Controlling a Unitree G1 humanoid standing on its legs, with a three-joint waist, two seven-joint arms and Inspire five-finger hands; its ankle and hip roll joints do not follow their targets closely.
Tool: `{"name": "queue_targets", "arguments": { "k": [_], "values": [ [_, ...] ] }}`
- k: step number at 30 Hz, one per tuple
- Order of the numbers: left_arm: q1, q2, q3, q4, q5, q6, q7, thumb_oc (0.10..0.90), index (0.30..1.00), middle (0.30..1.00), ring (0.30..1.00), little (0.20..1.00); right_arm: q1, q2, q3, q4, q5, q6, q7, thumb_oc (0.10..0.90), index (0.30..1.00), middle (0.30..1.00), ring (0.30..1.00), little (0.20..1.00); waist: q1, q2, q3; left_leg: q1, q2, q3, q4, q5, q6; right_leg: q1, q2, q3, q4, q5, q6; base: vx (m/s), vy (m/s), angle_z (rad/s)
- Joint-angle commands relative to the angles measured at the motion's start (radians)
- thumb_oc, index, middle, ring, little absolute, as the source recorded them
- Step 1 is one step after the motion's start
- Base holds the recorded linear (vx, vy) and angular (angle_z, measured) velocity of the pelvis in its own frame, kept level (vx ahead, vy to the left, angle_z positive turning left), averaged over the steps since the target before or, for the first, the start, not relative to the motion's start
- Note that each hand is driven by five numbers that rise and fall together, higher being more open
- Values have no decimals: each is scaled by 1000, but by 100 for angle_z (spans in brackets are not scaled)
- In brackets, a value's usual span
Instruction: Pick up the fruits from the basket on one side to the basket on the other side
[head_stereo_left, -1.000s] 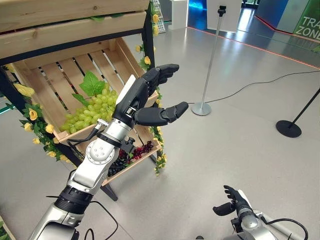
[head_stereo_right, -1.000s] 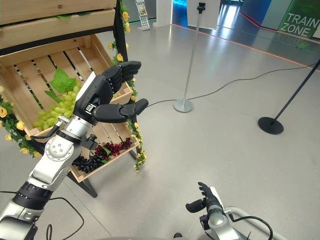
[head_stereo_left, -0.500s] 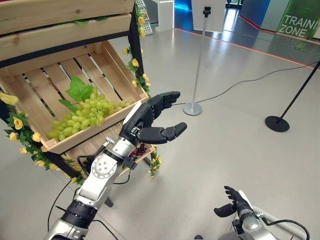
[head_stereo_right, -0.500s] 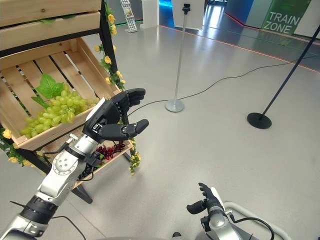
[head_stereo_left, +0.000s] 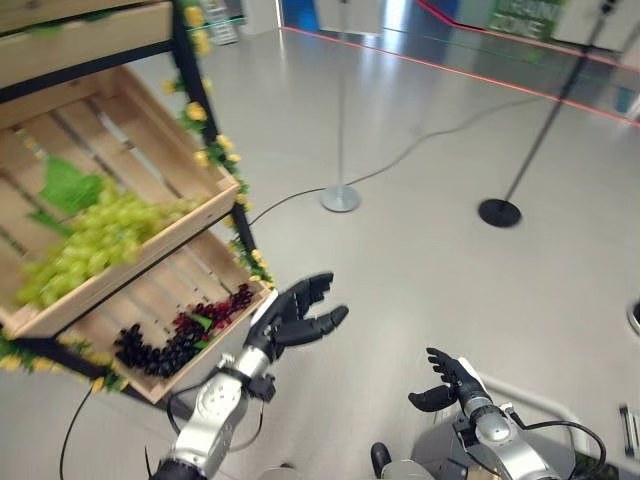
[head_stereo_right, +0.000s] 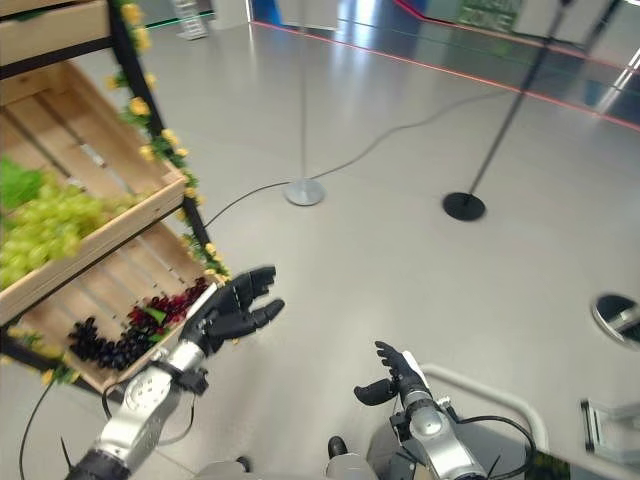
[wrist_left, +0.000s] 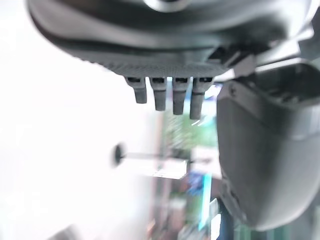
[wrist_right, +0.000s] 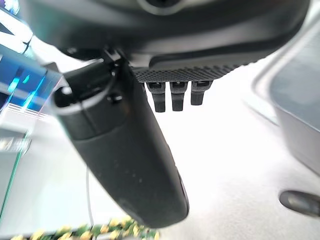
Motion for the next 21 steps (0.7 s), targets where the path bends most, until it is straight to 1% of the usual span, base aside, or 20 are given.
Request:
{"name": "queue_targets", "arguments": {
  "k": [1, 2, 3, 4, 5, 6, 7, 8, 9, 10, 11, 12, 13, 14, 15, 17, 19, 21],
  "values": [
    [-79, -38, 73, -35, -17, -146, 26, 800, 900, 900, 900, 900, -8, -5, 4, -69, 89, -58, -21, 800, 900, 900, 900, 900, -29, 10, -30, 31, 45, 66, -33, 32, -31, 95, 30, -165, -18, 34, -35, 26, 305, -129],
    [-68, -32, 67, 5, -15, -161, 32, 800, 900, 900, 900, 900, 14, 14, -13, -62, 80, -76, -36, 800, 900, 900, 900, 900, -44, 18, -41, 53, 45, 76, -81, 34, -22, 69, 12, -173, -3, 39, -17, 25, 228, -63],
    [-68, -31, 66, 9, -16, -159, 32, 800, 900, 900, 900, 900, 16, 15, -14, -61, 81, -77, -38, 800, 900, 900, 900, 900, -44, 18, -41, 54, 45, 77, -83, 34, -21, 68, 11, -172, -2, 39, -16, 12, 238, -32],
    [-64, -31, 58, 46, -5, -168, 61, 800, 900, 900, 900, 900, 29, 24, -24, -51, 78, -88, -33, 800, 900, 900, 900, 900, -58, 23, -48, 64, 43, 93, -107, 32, -15, 43, 4, -172, 4, 47, -4, -4, 118, -30],
    [-64, -31, 57, 50, -4, -169, 64, 800, 900, 900, 900, 900, 30, 25, -25, -51, 76, -88, -32, 800, 900, 900, 900, 900, -58, 24, -49, 64, 43, 94, -109, 32, -14, 40, 4, -171, 5, 47, -3, -28, 183, -32],
    [-58, -29, 50, 68, 18, -172, 106, 800, 900, 900, 900, 900, 37, 28, -28, -52, 80, -80, -27, 800, 900, 900, 900, 900, -68, 27, -52, 72, 39, 97, -129, 33, -8, 14, 5, -174, 15, 53, 4, -33, 110, -26],
    [-56, -28, 48, 76, 25, -174, 126, 800, 900, 900, 900, 900, 39, 29, -29, -51, 81, -76, -24, 800, 900, 900, 900, 900, -68, 28, -53, 74, 39, 102, -135, 34, -7, 4, 3, -186, 23, 54, 6, -120, 182, -21],
    [-37, -25, 72, 128, 26, -183, 206, 800, 900, 900, 900, 900, 22, 42, -22, -12, 48, -84, 25, 800, 900, 900, 900, 900, -41, 35, -50, 77, 56, 178, -136, 37, -12, -34, -42, -339, 123, 57, 16, -145, 149, -37],
    [-21, -25, 89, 154, 30, -171, 230, 800, 900, 900, 900, 900, 6, 45, -11, 8, 56, -65, 31, 800, 900, 900, 900, 900, -24, 44, -45, 76, 69, 220, -128, 40, -11, -40, -48, -375, 195, 38, 8, -145, 127, -86],
    [-18, -24, 91, 158, 32, -163, 234, 800, 900, 900, 900, 900, 3, 46, -9, 12, 63, -60, 30, 800, 900, 900, 900, 900, -22, 45, -44, 75, 71, 226, -126, 41, -10, -40, -48, -379, 205, 32, 6, -75, 60, -169],
    [-13, -28, 96, 180, 40, -159, 245, 800, 900, 900, 900, 900, -3, 47, -3, 24, 69, -57, 32, 800, 900, 900, 900, 900, -15, 50, -43, 71, 79, 245, -118, 43, -7, -33, -43, -393, 243, 13, -3, -49, -19, -159],
    [-16, -42, 95, 241, 61, -148, 261, 800, 900, 900, 900, 900, -16, 54, 11, 83, 89, -74, 40, 800, 900, 900, 900, 900, 0, 45, -48, 57, 88, 269, -95, 39, -5, 5, -29, -416, 220, -42, -26, -42, -58, -107],
    [-24, -49, 89, 267, 74, -143, 272, 800, 900, 900, 900, 900, -24, 59, 18, 115, 101, -90, 44, 800, 900, 900, 900, 900, 10, 37, -51, 51, 88, 277, -86, 37, -9, 33, -28, -435, 166, -48, -32, -36, -121, -36],
    [-36, -63, 84, 305, 92, -132, 289, 800, 900, 900, 900, 900, -40, 69, 26, 165, 117, -107, 53, 800, 900, 900, 900, 900, 26, 24, -59, 41, 88, 289, -76, 34, -16, 66, -34, -456, 101, -44, -34, -34, -148, -58],
    [-50, -78, 79, 341, 106, -116, 299, 800, 900, 900, 900, 900, -57, 79, 31, 210, 137, -123, 57, 800, 900, 900, 900, 900, 36, 15, -64, 34, 88, 296, -72, 32, -22, 93, -31, -454, 52, -36, -33, -38, -178, -75],
    [-76, -111, 69, 417, 126, -76, 296, 800, 900, 900, 900, 900, -82, 93, 26, 262, 202, -123, 59, 800, 900, 900, 900, 900, 41, 2, -76, 25, 88, 294, -66, 32, -30, 116, -15, -423, -11, -17, -33, -15, -166, -43],
    [-83, -127, 65, 458, 153, -65, 296, 800, 900, 900, 900, 900, -89, 100, 16, 282, 217, -132, 56, 800, 900, 900, 900, 900, 42, -1, -81, 28, 92, 297, -68, 33, -38, 128, -13, -423, -36, -9, -35, 13, -81, 11],
    [-90, -153, 54, 534, 190, -65, 296, 800, 900, 900, 900, 900, -95, 109, 2, 326, 215, -165, 43, 800, 900, 900, 900, 900, 36, 2, -89, 40, 96, 303, -79, 34, -47, 145, -8, -421, -74, 1, -39, 42, -64, -1]
  ]
}}
